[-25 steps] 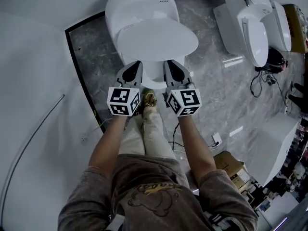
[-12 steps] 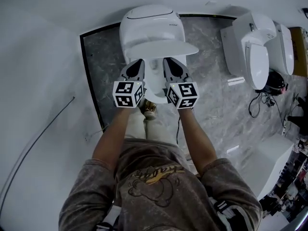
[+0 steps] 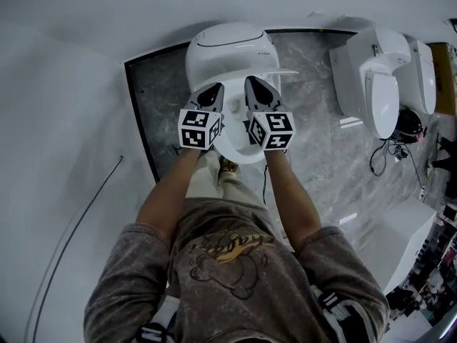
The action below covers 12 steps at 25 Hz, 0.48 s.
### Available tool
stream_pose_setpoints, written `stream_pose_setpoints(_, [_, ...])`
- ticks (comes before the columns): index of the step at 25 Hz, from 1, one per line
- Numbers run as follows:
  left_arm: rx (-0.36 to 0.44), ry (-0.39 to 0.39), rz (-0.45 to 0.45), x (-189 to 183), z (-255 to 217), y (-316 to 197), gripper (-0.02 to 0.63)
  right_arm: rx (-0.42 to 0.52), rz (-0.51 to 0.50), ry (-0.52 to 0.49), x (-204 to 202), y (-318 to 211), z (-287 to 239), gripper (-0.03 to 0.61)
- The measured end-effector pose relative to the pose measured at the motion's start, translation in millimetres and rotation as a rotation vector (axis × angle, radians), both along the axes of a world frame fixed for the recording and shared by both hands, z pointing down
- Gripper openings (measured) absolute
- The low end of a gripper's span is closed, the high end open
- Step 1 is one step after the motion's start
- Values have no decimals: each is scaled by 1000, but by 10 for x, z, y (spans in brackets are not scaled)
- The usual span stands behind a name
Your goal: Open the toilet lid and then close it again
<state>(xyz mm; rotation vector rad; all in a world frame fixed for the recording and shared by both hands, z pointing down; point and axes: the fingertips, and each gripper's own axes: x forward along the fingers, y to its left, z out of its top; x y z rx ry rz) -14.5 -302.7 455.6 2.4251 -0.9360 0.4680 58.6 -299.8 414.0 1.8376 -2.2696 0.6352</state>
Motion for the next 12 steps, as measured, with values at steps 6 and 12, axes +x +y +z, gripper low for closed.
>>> stream_pose_setpoints(6, [6,-2,12,17,-143,-224,8,4,10,-4,44,-222,-94,26])
stream_pose_setpoints(12, [42,12,-14,-11,-364,-395,8,9,-15,2,62,-247,-187,26])
